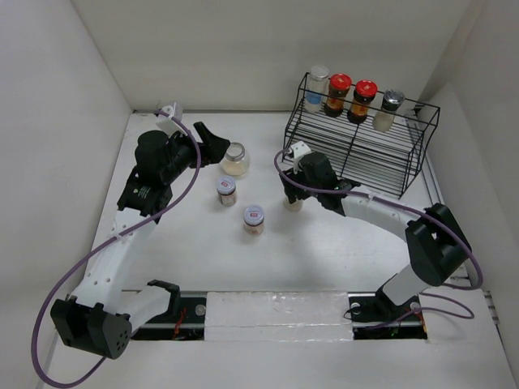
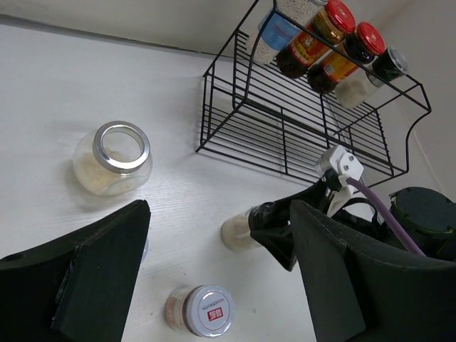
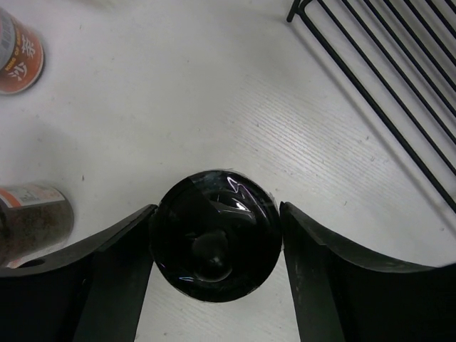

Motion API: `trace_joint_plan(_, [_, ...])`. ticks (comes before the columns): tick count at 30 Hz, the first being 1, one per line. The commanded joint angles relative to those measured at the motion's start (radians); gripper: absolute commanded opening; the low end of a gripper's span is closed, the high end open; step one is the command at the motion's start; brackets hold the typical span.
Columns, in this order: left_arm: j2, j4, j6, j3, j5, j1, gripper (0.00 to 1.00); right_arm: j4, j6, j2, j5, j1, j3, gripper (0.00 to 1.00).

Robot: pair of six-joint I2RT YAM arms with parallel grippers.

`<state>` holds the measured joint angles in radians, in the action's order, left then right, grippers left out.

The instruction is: Organize the condiment bottles

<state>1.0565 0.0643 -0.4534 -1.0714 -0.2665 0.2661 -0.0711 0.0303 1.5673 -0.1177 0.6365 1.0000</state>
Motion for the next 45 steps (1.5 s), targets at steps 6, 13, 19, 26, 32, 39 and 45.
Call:
trace_joint_plan(6, [-0.029, -0.037, -0.005, 0.007, -0.022, -0.005, 0.75, 0.051, 0.039, -0.119, -0.065, 0.025, 0.014, 0.40])
trace_joint_plan(13, [-0.029, -0.046, -0.005, 0.007, -0.034, -0.005, 0.75, 0.027, -0.070, -0.253, -0.128, -0.020, 0.300, 0.47])
trace_joint_plan(19, [-0.052, -0.037, -0.005, 0.007, -0.010, -0.005, 0.75, -0.013, -0.116, -0.323, -0.218, -0.288, 0.466, 0.47])
trace_joint_plan(26, [-0.052, -0.037, -0.005, 0.016, -0.023, -0.005, 0.75, -0.019, -0.107, -0.268, -0.149, -0.624, 0.609, 0.48])
trace_joint_plan(32, [-0.043, -0.046, -0.005, 0.016, -0.033, -0.005, 0.75, -0.133, -0.098, -0.092, -0.019, -0.802, 0.816, 0.48])
trace_joint_plan(39, [-0.033, -0.046, -0.005, 0.016, -0.033, -0.005, 0.75, -0.196, -0.064, 0.091, 0.078, -0.866, 0.940, 0.48])
trace_joint_plan(45, [-0.033, -0.046, -0.005, 0.016, -0.023, -0.005, 0.75, -0.173, -0.046, 0.112, 0.107, -0.867, 0.888, 0.48])
